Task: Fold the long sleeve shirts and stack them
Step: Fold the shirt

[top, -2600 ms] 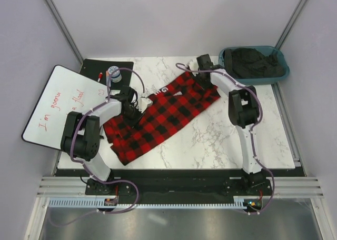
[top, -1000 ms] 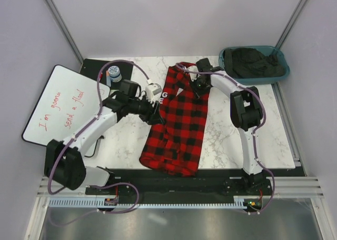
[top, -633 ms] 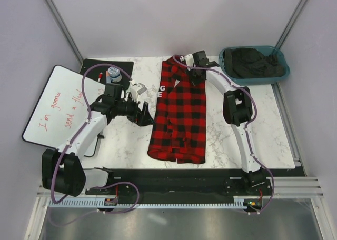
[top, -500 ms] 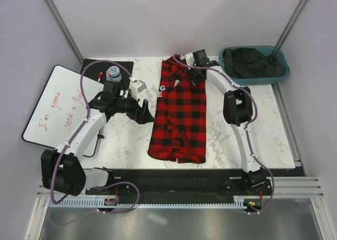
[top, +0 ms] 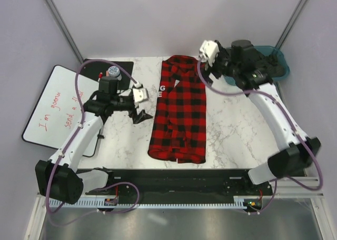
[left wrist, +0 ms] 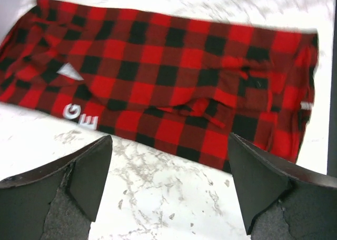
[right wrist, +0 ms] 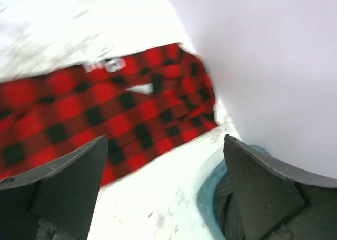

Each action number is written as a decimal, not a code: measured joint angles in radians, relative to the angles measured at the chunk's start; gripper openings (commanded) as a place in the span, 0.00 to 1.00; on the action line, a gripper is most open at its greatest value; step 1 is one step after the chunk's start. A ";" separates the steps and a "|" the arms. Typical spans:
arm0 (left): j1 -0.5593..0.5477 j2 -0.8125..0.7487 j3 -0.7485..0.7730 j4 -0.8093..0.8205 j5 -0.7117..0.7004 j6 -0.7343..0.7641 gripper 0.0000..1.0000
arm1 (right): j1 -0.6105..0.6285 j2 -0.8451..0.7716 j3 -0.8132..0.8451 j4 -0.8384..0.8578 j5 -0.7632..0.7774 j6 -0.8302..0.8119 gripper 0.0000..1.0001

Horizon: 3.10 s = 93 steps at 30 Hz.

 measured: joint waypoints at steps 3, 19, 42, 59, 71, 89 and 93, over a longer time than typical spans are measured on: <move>-0.048 -0.039 -0.151 -0.008 0.014 0.241 0.91 | 0.010 -0.209 -0.274 -0.004 -0.114 -0.176 0.98; -0.220 -0.010 -0.647 0.136 -0.052 0.864 0.91 | 0.135 -0.474 -1.215 0.015 -0.192 -0.963 0.96; -0.310 0.146 -0.611 0.455 -0.077 0.878 0.80 | 0.224 -0.367 -1.263 0.361 -0.199 -1.189 0.91; -0.324 0.127 -0.609 0.420 -0.098 0.887 0.76 | 0.256 -0.283 -1.199 0.298 -0.237 -1.240 0.59; -0.465 0.112 -0.589 0.356 -0.174 0.765 0.02 | 0.352 -0.358 -1.251 0.257 -0.148 -1.039 0.00; -0.544 -0.174 -0.612 0.172 -0.195 0.541 0.02 | 0.449 -0.730 -1.283 0.072 -0.051 -0.682 0.00; -0.446 -0.015 -0.437 0.172 -0.166 0.517 0.02 | 0.288 -0.555 -1.133 0.079 -0.073 -0.684 0.00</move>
